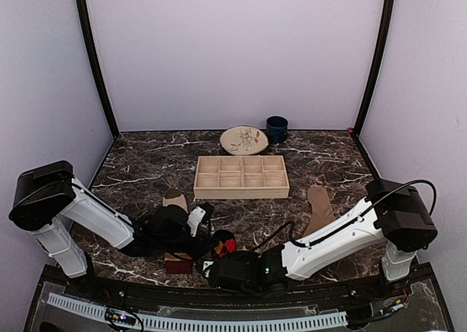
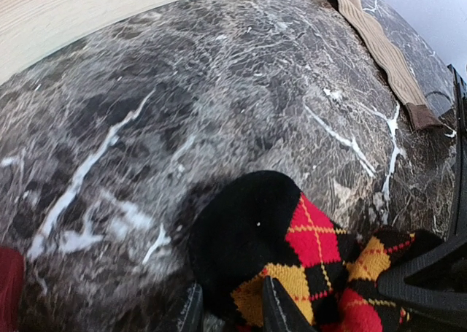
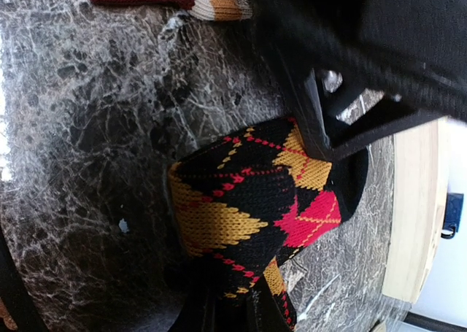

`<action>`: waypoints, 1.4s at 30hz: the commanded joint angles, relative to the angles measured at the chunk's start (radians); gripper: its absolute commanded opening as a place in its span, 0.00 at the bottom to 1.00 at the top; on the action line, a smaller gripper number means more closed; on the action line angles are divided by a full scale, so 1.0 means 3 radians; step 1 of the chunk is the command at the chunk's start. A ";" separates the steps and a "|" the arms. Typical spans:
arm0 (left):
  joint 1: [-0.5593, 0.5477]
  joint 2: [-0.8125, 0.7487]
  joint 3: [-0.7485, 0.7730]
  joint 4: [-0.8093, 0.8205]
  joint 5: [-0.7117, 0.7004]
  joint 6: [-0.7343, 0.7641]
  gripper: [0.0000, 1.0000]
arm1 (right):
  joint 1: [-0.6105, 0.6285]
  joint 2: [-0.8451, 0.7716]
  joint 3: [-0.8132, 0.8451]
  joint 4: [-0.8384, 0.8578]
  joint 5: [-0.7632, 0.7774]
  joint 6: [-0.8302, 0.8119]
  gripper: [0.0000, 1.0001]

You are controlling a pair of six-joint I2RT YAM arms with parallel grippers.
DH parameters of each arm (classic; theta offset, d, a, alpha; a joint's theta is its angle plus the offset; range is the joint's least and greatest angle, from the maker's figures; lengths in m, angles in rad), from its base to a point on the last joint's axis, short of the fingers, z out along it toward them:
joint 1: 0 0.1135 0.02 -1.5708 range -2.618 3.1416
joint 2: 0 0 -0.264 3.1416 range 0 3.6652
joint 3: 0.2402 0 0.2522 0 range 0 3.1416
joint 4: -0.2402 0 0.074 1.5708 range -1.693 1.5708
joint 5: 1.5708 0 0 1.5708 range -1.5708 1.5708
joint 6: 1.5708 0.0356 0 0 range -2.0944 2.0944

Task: Roll the socks
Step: Roll the sock at the center of the board.

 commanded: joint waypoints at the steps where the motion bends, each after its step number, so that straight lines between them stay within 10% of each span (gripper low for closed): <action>1: -0.0019 0.0181 0.0095 -0.0155 0.0083 0.0075 0.29 | -0.0024 -0.0115 -0.0014 -0.0118 -0.0113 0.0129 0.00; 22: 0.0074 0.0500 0.0336 0.0075 0.0230 0.0165 0.22 | -0.0250 -0.0138 0.0128 -0.0292 -0.0740 0.0314 0.01; 42: 0.0257 -0.0656 -0.0462 0.0596 -0.0320 0.0070 0.31 | -0.0479 -0.0073 0.0249 -0.0303 -0.1211 0.0379 0.01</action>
